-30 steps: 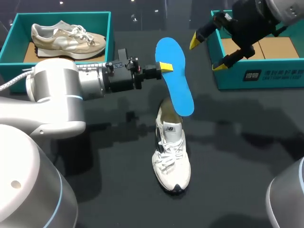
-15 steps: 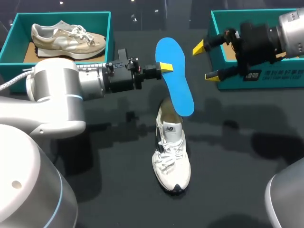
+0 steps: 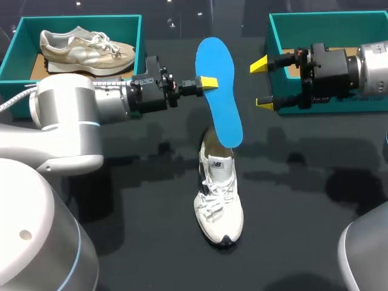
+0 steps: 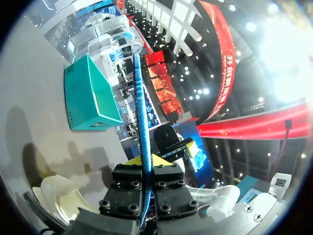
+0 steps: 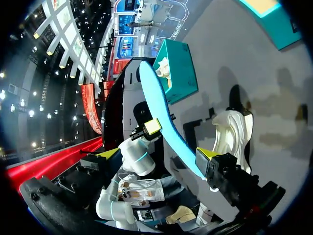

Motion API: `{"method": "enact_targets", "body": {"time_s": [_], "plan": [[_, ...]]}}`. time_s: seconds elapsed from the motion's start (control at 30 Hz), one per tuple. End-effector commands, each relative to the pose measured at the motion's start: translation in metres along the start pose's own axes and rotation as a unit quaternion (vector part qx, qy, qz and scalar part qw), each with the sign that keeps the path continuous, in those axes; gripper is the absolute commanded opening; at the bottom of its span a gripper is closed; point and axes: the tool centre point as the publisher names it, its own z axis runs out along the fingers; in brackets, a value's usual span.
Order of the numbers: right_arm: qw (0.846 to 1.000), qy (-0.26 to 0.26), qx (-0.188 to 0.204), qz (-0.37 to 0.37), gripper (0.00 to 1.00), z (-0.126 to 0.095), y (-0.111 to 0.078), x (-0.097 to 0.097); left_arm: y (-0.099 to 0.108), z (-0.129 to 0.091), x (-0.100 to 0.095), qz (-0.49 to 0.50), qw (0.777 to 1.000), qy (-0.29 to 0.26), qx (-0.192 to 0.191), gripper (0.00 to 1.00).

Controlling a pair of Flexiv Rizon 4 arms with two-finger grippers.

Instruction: Take the shoe out of the shoebox, open the shoe tongue, remove and reinsert the insole, then place the shoe into the shoebox

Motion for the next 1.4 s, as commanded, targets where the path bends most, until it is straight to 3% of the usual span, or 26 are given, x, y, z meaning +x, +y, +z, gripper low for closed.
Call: {"method": "enact_targets", "body": {"time_s": [0.03,0.23,0.47,0.5,0.57,1.0,1.4], "plan": [[1.000,0.001,0.002,0.000,1.00,0.002,0.001,0.001,0.000,-0.015,0.013,0.108,0.994,-0.022,0.004,0.00],[1.000,0.008,0.008,-0.001,1.00,0.002,0.003,0.000,-0.011,-0.022,0.017,0.232,0.971,-0.051,0.014,0.00],[1.000,0.020,0.011,0.004,1.00,0.000,0.005,0.000,-0.017,-0.029,0.024,0.378,0.923,-0.062,0.023,0.00],[1.000,0.020,0.011,0.004,1.00,0.000,0.005,0.000,-0.017,-0.030,0.026,0.403,0.913,-0.064,0.020,0.00],[1.000,0.020,0.011,0.004,1.00,0.000,0.005,0.000,-0.013,-0.035,0.029,0.526,0.850,-0.033,-0.015,0.00],[1.000,0.020,0.011,0.004,1.00,0.000,0.005,0.000,-0.013,-0.035,0.029,0.526,0.850,-0.033,-0.015,0.00],[1.000,0.020,0.011,0.004,1.00,0.000,0.005,0.000,-0.013,-0.045,0.048,0.663,0.747,-0.024,-0.050,0.00]]}}
